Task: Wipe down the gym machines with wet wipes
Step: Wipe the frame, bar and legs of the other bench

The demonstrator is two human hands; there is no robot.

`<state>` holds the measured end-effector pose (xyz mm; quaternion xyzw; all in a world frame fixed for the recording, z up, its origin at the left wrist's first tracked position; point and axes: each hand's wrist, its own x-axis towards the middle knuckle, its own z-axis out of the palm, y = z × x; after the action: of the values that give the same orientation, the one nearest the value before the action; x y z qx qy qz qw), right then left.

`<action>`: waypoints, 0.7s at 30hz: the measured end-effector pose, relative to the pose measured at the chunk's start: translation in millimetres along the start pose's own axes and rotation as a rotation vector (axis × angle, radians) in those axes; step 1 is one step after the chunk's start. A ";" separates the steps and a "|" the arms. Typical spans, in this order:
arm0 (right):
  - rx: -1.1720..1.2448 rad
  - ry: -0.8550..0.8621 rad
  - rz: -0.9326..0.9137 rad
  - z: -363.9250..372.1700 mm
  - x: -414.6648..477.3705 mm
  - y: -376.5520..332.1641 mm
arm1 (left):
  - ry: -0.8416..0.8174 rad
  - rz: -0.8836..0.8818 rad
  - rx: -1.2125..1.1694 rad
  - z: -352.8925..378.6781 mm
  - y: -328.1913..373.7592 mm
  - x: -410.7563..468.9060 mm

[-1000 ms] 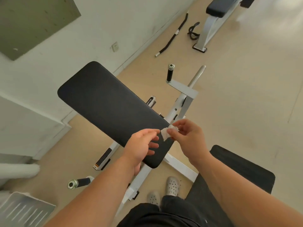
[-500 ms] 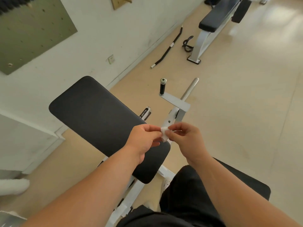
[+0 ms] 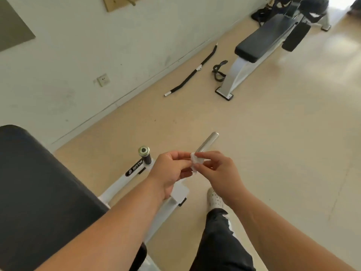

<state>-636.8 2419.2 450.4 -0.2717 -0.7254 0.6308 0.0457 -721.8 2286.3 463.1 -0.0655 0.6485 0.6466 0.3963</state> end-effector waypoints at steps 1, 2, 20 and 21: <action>-0.009 -0.026 0.004 -24.4 41.3 1.9 | 0.032 -0.005 -0.022 22.8 12.6 35.4; -0.015 -0.058 0.018 -47.8 80.7 1.5 | 0.068 -0.010 -0.038 44.9 26.2 67.9; -0.212 -0.457 0.029 -177.4 345.3 -102.7 | 0.431 -0.039 -0.296 171.3 160.5 230.2; -0.211 -0.445 0.022 -182.6 353.9 -103.4 | 0.419 -0.025 -0.301 175.5 163.5 239.1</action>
<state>-897.0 2735.9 486.3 -0.1373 -0.7765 0.5962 -0.1506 -906.0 2570.2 475.0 -0.2644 0.6122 0.7031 0.2470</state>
